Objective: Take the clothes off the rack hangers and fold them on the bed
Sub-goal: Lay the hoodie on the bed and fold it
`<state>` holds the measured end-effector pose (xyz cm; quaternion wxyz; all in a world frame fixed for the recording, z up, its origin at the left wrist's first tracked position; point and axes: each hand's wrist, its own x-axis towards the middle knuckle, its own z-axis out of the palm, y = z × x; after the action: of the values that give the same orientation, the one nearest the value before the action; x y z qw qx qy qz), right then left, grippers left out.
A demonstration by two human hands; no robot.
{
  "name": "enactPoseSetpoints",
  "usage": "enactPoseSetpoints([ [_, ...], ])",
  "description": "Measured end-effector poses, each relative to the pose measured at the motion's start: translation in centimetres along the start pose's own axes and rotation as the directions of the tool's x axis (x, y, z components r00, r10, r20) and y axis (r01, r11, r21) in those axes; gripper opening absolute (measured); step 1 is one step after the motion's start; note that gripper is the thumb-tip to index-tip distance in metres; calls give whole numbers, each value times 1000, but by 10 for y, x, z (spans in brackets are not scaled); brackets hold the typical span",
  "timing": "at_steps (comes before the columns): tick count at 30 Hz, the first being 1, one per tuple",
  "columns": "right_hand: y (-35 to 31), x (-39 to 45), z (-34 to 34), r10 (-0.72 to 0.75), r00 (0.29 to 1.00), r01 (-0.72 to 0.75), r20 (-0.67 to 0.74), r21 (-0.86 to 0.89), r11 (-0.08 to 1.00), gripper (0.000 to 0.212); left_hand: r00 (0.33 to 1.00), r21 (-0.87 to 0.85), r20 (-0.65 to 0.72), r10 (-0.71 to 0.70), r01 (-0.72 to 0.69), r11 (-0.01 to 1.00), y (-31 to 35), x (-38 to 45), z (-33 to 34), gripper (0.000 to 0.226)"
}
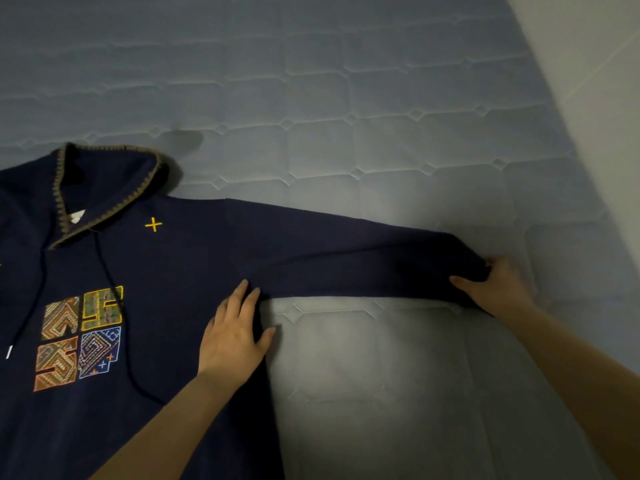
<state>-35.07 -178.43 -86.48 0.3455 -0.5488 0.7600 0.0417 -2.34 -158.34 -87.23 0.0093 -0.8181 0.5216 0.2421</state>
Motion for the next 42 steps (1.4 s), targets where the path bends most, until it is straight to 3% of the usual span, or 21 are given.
enactPoseSetpoints([
  [5, 4, -2, 3, 121, 980, -133, -160, -65, 989, 98, 993, 115, 116, 22, -35, 993, 9, 13, -1, 68],
  [8, 8, 3, -2, 261, 951, -241, -163, 135, 961, 100, 968, 131, 250, -21, -12, 991, 14, 20, -4, 70],
  [11, 9, -1, -5, 248, 964, -218, -99, 240, 946, 83, 883, 174, 467, -40, -47, 984, 15, 28, -13, 77],
  [13, 6, -8, -3, 202, 979, -189, -20, 282, 941, 62, 847, 210, 530, -42, -83, 974, 16, 35, -23, 75],
  [16, -3, -21, 3, 155, 987, -160, 40, 274, 948, 46, 880, 156, 473, -27, -53, 986, 19, 40, -34, 63],
  [22, -42, -48, -21, -6, 994, 33, -112, 241, 970, 36, 958, 37, 288, 4, -15, 999, 10, 18, -49, 51],
  [25, -77, -68, -41, -2, 991, 55, -131, 397, 916, 25, 971, -35, 233, -45, 55, 998, -13, 11, -64, 48],
  [27, -107, -90, -44, 65, 998, -39, -20, 609, 792, 39, 976, -106, 200, -89, 112, 988, -38, 5, -75, 47],
  [29, -137, -112, -41, 53, 993, -111, 104, 698, 707, 48, 977, -156, 174, -127, 154, 976, -61, -1, -84, 46],
  [34, -243, -188, 27, -39, 967, -156, 253, 704, 693, 48, 971, -204, 140, -195, 221, 954, -164, -34, -119, 40],
  [39, -352, -267, 137, -225, 930, -67, 292, 734, 676, 7, 940, -229, 166, -299, 331, 915, -309, -72, -146, 39],
  [40, -369, -278, 159, -243, 925, -49, 292, 726, 686, 10, 933, -245, 161, -322, 354, 903, -336, -78, -148, 40],
  [42, -405, -300, 210, -253, 916, -31, 313, 681, 731, 37, 911, -292, 141, -387, 412, 863, -392, -88, -151, 39],
])
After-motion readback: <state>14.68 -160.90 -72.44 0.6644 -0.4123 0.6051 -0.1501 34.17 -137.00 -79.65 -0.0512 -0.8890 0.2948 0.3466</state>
